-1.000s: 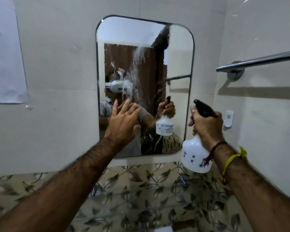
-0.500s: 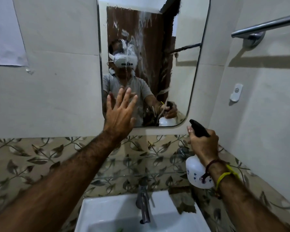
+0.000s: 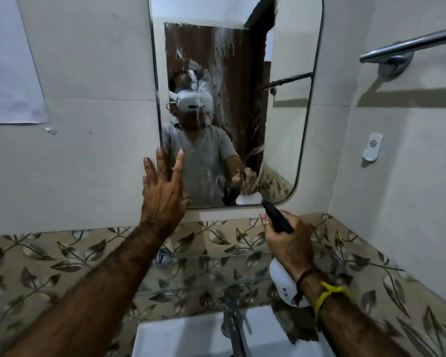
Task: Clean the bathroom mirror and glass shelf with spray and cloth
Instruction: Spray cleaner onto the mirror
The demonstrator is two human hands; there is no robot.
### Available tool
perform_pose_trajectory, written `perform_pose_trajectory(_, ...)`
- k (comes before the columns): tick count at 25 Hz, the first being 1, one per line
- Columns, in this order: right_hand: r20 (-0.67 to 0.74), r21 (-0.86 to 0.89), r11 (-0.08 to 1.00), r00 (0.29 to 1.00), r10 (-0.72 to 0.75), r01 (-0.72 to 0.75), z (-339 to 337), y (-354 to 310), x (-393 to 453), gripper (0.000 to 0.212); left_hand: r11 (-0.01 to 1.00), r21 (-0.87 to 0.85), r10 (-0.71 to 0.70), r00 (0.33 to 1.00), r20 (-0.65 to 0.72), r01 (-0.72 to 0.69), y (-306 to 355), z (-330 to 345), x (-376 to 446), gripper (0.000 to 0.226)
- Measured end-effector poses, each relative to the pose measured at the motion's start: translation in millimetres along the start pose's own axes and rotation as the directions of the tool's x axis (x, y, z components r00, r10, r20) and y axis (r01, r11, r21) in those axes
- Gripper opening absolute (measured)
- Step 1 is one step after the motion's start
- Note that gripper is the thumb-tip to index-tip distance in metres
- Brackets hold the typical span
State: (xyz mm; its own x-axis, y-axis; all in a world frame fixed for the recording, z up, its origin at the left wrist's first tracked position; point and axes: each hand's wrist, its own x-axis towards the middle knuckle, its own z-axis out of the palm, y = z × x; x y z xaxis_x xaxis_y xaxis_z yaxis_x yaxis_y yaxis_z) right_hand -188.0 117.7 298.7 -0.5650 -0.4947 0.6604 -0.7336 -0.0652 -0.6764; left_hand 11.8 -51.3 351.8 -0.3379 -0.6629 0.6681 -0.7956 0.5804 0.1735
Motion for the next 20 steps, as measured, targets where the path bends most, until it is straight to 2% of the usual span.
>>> perform_pose_trajectory(2,0.052,0.000,1.000,0.998,-0.030,0.030,12.0,-10.1,1.5,0.040,1.000,-0.018,-0.025,0.999,0.021,0.025,0.0,0.0,1.7,0.127)
perform_pose_trajectory(4,0.041,-0.018,0.997,0.996,-0.076,0.077,21.2,-23.9,3.3,0.042,0.999,-0.038,-0.022,0.999,0.037,0.024,0.1,-1.4,4.4,0.130)
perform_pose_trajectory(9,0.038,0.062,0.982,0.983,-0.181,0.178,30.0,-59.0,27.4,0.030,0.996,-0.071,-0.044,0.998,0.049,0.048,6.2,-3.4,9.0,0.127)
perform_pose_trajectory(13,-0.132,0.088,0.972,0.970,-0.204,0.217,14.5,-78.9,51.6,0.027,0.992,-0.117,-0.048,0.998,0.029,0.051,1.9,-3.7,9.3,0.125)
perform_pose_trajectory(16,-0.246,0.083,0.991,0.966,-0.083,0.106,-2.4,-77.4,68.8,0.024,0.986,-0.162,-0.037,0.999,0.012,0.039,-4.9,-2.1,8.1,0.125)
perform_pose_trajectory(18,-0.285,0.080,0.997,0.958,0.038,-0.016,-10.7,-64.1,76.1,0.031,0.985,-0.169,-0.036,0.999,0.006,0.036,-5.5,-0.6,6.8,0.126)
perform_pose_trajectory(20,-0.321,0.098,0.993,0.942,0.101,-0.074,-17.5,-48.5,77.0,0.034,0.986,-0.167,-0.030,1.000,-0.002,0.029,-2.9,0.6,5.6,0.127)
